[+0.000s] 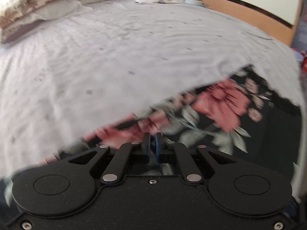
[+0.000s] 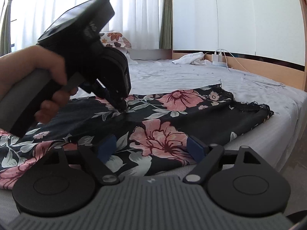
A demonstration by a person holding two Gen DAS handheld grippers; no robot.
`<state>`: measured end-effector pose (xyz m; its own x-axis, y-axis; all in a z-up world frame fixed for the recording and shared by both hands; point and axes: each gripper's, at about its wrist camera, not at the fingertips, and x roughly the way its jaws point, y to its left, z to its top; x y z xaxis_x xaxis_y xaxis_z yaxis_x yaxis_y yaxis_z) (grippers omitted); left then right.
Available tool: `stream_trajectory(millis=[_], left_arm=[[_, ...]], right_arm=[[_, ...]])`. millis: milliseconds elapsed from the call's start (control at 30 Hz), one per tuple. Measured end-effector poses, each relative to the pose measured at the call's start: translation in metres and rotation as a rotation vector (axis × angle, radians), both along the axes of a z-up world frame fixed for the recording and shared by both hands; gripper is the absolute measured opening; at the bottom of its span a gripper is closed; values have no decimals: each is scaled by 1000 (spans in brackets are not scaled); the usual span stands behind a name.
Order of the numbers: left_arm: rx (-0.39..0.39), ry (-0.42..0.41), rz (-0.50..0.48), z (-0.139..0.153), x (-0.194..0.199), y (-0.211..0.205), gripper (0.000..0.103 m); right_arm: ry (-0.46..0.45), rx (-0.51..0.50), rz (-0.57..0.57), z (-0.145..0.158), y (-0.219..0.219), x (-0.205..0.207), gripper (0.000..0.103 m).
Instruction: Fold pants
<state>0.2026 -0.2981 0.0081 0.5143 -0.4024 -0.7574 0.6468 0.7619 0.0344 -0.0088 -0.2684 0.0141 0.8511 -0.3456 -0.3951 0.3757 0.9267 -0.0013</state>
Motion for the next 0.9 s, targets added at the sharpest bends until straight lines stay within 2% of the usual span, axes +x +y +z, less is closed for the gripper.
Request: stream_trajectory(millis=[233,333,400,467,567,633,700,833,900], left_arm=[[48,-44,51,-2,30,-16,6],[-39,0,55,12,30,-7,9],[-95,24,6,23,21,0,10],[-116,58,-74,29,5,5,10],[-101,141,-195,24,-17,6,11],[-61,162,-223,11,-23,3,10],[-50,113,-208,2,-21,2,6],[-142,209,-86,-3,14,2,4],[-162,215,-54,-4,23,-1,4]], right_arm=[[-40,-12,3,-3,0,-9,92],[-77,-13,-1,-2,1,-17,92],[-112,-29,-14,0,3,-23,93],[-142,-47,-32,2,6,-28,93],[-163,-35,-47,5,4,-28,93],[-158,-20,-46,7,3,-26,93],[-150,-22,-48,6,4,-24,93],[-135,-32,-52,4,5,-25,93],[-122,-16,-54,3,2,-25,93]])
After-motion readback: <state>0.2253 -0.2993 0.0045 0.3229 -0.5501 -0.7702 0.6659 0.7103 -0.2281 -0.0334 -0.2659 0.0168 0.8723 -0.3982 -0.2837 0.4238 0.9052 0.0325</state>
